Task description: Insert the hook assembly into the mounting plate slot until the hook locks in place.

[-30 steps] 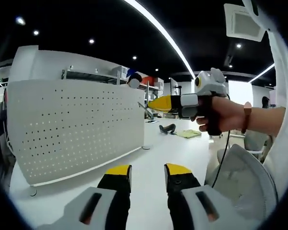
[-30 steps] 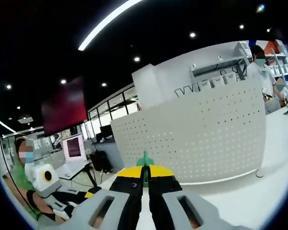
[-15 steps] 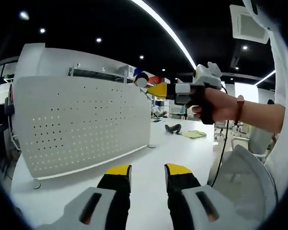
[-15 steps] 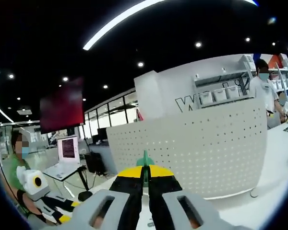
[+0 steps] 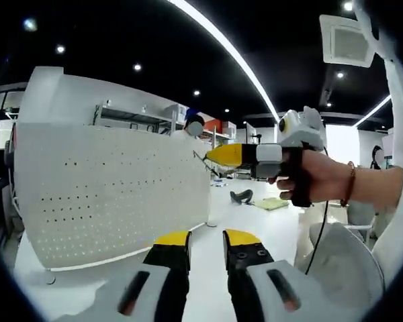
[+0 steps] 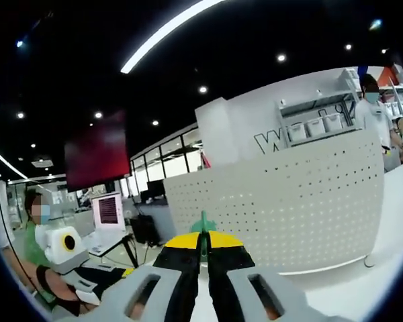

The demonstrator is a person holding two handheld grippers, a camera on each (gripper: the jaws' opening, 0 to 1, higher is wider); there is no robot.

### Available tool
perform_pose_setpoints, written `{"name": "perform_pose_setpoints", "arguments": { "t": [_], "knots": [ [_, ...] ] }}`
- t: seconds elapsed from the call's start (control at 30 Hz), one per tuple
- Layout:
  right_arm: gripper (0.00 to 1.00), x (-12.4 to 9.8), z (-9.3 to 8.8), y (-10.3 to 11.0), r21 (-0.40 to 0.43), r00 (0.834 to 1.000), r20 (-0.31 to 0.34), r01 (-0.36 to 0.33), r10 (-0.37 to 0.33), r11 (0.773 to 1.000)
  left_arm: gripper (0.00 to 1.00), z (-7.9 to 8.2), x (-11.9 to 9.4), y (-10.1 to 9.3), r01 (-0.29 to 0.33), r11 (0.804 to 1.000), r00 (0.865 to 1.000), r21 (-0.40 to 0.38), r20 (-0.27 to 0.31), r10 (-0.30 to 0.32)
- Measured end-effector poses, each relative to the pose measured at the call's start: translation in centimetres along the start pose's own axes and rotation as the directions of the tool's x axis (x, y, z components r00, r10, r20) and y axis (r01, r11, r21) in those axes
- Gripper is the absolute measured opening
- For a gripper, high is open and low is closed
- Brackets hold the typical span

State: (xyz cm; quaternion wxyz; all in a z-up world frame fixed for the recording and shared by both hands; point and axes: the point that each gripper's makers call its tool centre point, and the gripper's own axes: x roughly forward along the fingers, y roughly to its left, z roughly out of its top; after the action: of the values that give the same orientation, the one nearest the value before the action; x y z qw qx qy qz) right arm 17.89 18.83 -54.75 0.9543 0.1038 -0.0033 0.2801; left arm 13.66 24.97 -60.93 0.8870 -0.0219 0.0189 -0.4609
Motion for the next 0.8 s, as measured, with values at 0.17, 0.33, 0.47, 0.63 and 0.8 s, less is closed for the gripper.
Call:
{"name": "perform_pose_setpoints", "arguments": {
  "t": [0.17, 0.33, 0.47, 0.63, 0.8],
  "knots": [
    [0.02, -0.3, -0.4, 0.5, 0.030, 1.000, 0.000, -0.011, 0.011, 0.999, 0.21, 1.2, 0.8, -0.3, 0.022, 1.000, 0.999, -0.005, 0.028, -0.021],
    [0.02, -0.6, -0.5, 1.1, 0.071, 0.999, 0.010, -0.035, 0.035, 0.997, 0.20, 2.0, 1.4, -0.6, 0.039, 0.999, 0.998, -0.013, 0.045, -0.038],
    [0.02, -0.8, -0.8, 1.7, 0.092, 0.999, 0.019, -0.046, 0.044, 0.995, 0.20, 2.8, 1.9, -0.9, 0.047, 0.999, 0.997, -0.013, 0.063, -0.047],
    [0.02, -0.9, -1.2, 2.6, 0.101, 0.998, 0.009, -0.069, 0.068, 0.992, 0.17, 3.3, 2.3, -1.1, 0.058, 0.998, 0.996, -0.012, 0.072, -0.057],
    [0.02, -0.9, -1.5, 3.5, 0.118, 0.995, 0.003, -0.097, 0.097, 0.988, 0.11, 3.5, 2.2, -1.0, 0.054, 0.998, 0.996, -0.009, 0.078, -0.053]
  ]
}}
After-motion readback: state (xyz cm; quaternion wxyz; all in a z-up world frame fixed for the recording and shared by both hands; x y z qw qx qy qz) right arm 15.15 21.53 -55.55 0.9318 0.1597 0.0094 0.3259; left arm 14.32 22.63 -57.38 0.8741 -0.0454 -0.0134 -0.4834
